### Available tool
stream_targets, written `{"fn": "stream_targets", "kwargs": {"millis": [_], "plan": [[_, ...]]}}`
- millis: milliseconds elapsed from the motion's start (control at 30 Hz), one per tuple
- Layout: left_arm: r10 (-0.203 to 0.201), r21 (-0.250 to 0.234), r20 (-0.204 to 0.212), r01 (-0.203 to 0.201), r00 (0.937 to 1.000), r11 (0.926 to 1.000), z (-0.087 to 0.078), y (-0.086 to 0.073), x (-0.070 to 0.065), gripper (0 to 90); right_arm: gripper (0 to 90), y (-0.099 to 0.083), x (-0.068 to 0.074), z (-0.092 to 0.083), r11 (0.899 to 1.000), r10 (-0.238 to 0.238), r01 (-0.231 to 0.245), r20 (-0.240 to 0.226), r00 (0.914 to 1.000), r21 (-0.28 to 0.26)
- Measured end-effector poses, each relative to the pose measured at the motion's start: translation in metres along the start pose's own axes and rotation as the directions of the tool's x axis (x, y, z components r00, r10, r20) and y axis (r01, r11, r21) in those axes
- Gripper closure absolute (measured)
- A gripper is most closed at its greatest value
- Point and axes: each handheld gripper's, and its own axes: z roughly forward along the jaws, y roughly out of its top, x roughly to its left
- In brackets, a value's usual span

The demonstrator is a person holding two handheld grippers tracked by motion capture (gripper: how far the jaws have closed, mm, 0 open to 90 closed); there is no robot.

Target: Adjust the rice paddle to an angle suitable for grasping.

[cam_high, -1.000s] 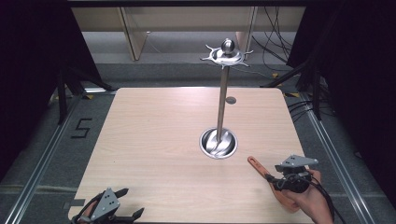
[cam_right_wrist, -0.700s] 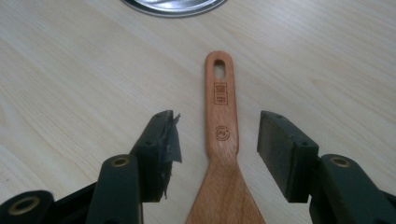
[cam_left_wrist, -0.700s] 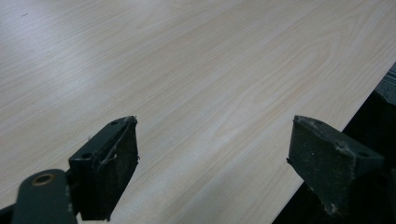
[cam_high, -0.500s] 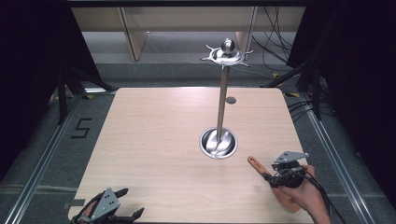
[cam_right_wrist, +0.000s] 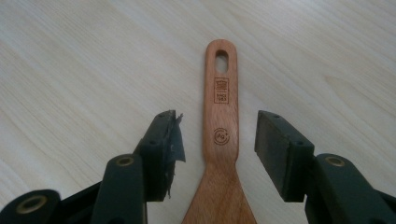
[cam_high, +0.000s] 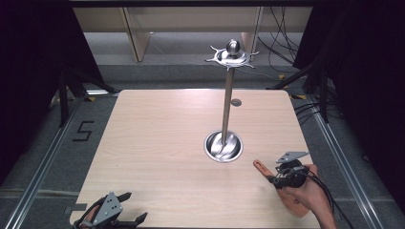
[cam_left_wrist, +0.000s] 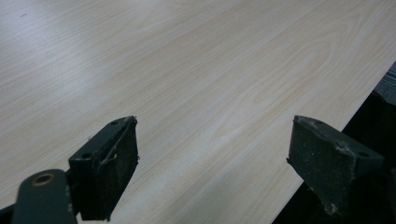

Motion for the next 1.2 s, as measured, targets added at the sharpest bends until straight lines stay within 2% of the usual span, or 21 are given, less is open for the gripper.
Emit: {"fn": "stream_targets", "kwargs": {"millis": [100,133,200,300,367,400,467,500,600,633,667,700,800,833,867,933,1000,1033,1067,1100,1200], "plan": [[0.011,0.009,-0.003,-0.011,0.9999,0.9999,-0.001,0.000,0.001,15.3,49.9,0.003,0.001,0.002,1.000,0.026,-0.026,-0.006,0.9996,0.000],[0.010,0.009,-0.002,-0.010,0.9999,0.9999,-0.001,0.000,0.001,15.3,50.1,0.003,0.000,0.003,1.000,0.006,-0.006,0.010,0.9999,0.010],[0.009,0.010,-0.004,-0.009,1.0000,0.9999,-0.001,0.000,0.001,15.3,50.1,0.005,-0.002,0.003,0.999,-0.004,0.004,-0.006,1.0000,0.036],[0.008,0.009,0.003,-0.008,1.0000,0.9999,-0.001,0.000,0.001,15.3,50.1,0.008,-0.002,0.006,0.998,0.022,-0.022,-0.011,0.9997,0.054],[-0.001,0.002,0.004,0.001,1.0000,1.0000,0.000,0.000,0.000,15.3,50.1,0.009,-0.003,0.009,0.998,0.002,-0.001,-0.015,0.9999,0.070],[0.009,0.011,0.000,-0.009,1.0000,0.9999,0.000,0.000,0.001,15.3,50.1,0.010,-0.003,0.009,0.997,0.021,-0.020,-0.016,0.9996,0.077],[0.028,0.027,-0.001,-0.028,0.9996,0.9992,-0.001,0.000,0.002,15.3,50.1,0.011,-0.004,0.011,0.996,0.016,-0.014,-0.020,0.9997,0.088],[-0.002,0.003,0.004,0.002,1.0000,1.0000,0.000,0.000,0.000,15.3,50.1,0.013,-0.005,0.013,0.996,0.009,-0.008,-0.016,0.9998,0.094],[-0.002,-0.001,0.000,0.002,1.0000,1.0000,0.000,0.000,0.000,15.3,50.4,0.015,-0.006,0.017,0.994,0.008,-0.005,-0.027,0.9996,0.107],[0.029,0.029,0.000,-0.029,0.9996,0.9992,-0.001,0.000,0.002,15.3,50.5,0.017,-0.005,0.017,0.993,0.020,-0.017,-0.026,0.9994,0.114],[0.028,0.026,-0.001,-0.028,0.9996,0.9993,-0.001,0.000,0.002,15.3,50.5,0.017,-0.006,0.018,0.993,0.010,-0.006,-0.026,0.9996,0.119],[0.006,0.008,0.003,-0.006,1.0000,1.0000,-0.001,0.000,0.000,15.3,50.6,0.018,-0.007,0.017,0.992,0.015,-0.012,-0.027,0.9995,0.127],[0.007,0.005,0.001,-0.007,1.0000,1.0000,0.000,0.000,0.000,15.3,51.0,0.021,-0.006,0.019,0.988,0.049,-0.044,-0.033,0.9982,0.149],[0.007,0.005,0.001,-0.007,1.0000,1.0000,0.000,0.000,0.000,15.3,51.0,0.021,-0.006,0.019,0.988,0.049,-0.044,-0.033,0.9982,0.149],[0.002,0.006,0.004,-0.002,1.0000,1.0000,0.000,0.000,0.000,15.3,51.8,0.022,-0.009,0.021,0.988,0.014,-0.010,-0.025,0.9996,0.155],[0.024,0.024,0.000,-0.024,0.9997,0.9994,-0.001,0.000,0.002,15.3,52.1,0.023,-0.010,0.022,0.986,0.012,-0.008,-0.025,0.9996,0.166],[0.025,0.025,0.000,-0.025,0.9997,0.9994,-0.001,0.000,0.001,15.3,52.3,0.024,-0.010,0.023,0.984,0.030,-0.024,-0.029,0.9991,0.177],[0.009,0.010,0.003,-0.009,1.0000,0.9999,0.000,0.000,0.000,15.3,53.0,0.026,-0.012,0.026,0.981,0.010,-0.003,-0.032,0.9995,0.194],[0.027,0.027,0.000,-0.027,0.9996,0.9993,-0.001,0.001,0.002,15.3,53.3,0.026,-0.010,0.026,0.978,0.036,-0.028,-0.034,0.9988,0.207],[0.027,0.027,0.000,-0.027,0.9996,0.9993,-0.001,0.001,0.002,15.3,53.5,0.027,-0.012,0.027,0.978,0.013,-0.007,-0.027,0.9995,0.207],[0.027,0.026,0.001,-0.027,0.9996,0.9993,-0.001,0.001,0.002,15.3,54.2,0.029,-0.012,0.029,0.973,0.001,0.005,-0.024,0.9997,0.229]]}}
